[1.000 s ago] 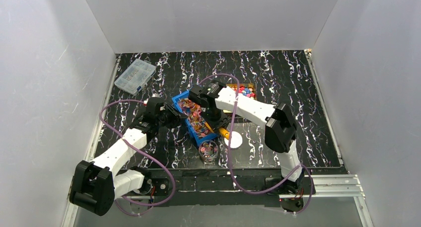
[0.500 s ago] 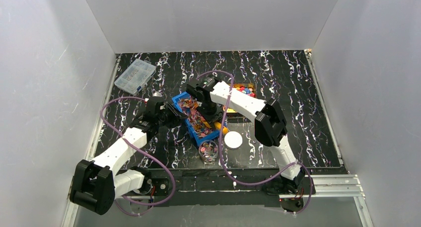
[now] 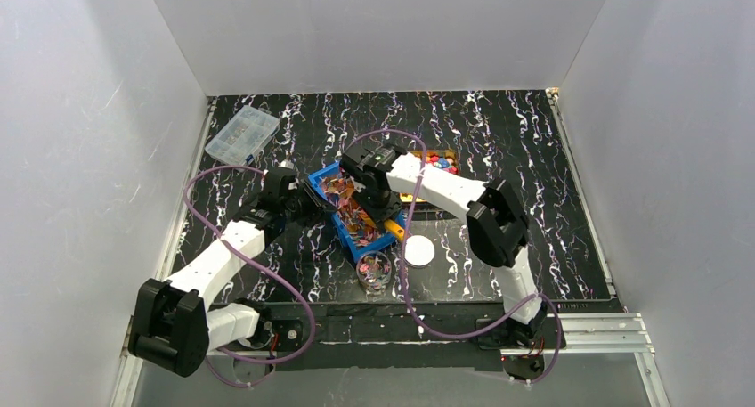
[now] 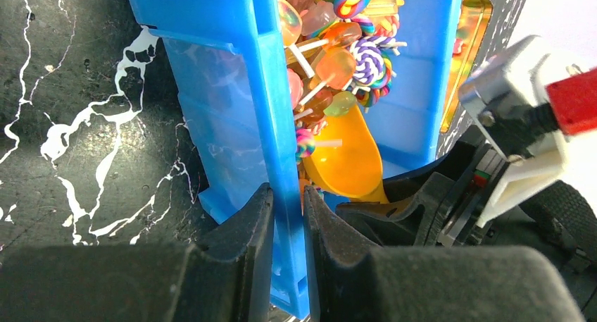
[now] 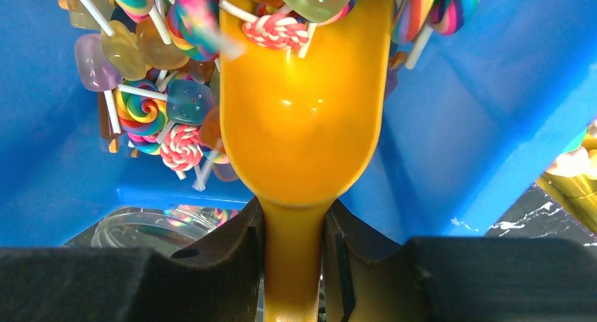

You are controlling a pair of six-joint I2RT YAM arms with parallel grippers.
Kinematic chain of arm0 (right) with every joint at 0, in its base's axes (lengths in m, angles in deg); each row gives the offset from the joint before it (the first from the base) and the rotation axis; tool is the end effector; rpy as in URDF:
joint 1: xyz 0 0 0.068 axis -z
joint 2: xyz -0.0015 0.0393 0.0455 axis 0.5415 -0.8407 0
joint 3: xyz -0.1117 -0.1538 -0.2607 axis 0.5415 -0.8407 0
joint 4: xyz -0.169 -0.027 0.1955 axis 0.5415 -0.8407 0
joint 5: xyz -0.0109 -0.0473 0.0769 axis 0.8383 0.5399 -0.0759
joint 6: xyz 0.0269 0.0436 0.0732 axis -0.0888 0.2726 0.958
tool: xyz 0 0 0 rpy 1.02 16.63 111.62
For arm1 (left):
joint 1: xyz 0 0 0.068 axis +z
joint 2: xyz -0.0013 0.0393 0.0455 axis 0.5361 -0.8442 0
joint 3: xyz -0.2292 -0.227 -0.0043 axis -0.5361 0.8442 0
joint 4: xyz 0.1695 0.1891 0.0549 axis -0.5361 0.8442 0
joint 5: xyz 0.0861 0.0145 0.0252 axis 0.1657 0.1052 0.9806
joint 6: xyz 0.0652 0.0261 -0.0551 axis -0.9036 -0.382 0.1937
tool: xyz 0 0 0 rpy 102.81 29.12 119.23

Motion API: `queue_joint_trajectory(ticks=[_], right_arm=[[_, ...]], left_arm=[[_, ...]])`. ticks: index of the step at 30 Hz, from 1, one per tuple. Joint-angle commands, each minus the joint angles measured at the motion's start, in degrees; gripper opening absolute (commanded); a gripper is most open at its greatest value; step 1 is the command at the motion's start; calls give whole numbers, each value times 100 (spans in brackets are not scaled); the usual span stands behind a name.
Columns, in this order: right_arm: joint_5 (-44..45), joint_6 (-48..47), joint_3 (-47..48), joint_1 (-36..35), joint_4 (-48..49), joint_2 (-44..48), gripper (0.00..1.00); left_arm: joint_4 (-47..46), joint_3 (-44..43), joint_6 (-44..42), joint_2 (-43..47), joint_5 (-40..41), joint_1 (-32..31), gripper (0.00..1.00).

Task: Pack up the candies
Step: Scoop the fake candies from the storage box.

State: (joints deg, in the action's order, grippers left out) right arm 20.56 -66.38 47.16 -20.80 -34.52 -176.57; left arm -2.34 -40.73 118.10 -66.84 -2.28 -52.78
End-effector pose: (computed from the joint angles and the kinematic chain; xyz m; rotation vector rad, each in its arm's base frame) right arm 0.2798 0.3689 0.2311 -1.0355 2.7376 0.0660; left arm 0.2382 -0.1055 0.2560 -0.5975 2.2631 -0.9372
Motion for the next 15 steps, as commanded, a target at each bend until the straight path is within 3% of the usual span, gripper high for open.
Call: queue_joint_trajectory(ticks=[1, 11, 15], right_arm=[[-92, -319, -882, 14, 1949, 369, 1], [1, -369, -2331, 14, 2805, 1795, 1], [-131, -351, -2647, 14, 2847, 2173, 1]], left_arm=[[279, -205, -347, -40, -550, -118, 0], [492, -533, -450, -276, -290, -117, 0], [566, -656, -485, -361, -199, -117, 16]])
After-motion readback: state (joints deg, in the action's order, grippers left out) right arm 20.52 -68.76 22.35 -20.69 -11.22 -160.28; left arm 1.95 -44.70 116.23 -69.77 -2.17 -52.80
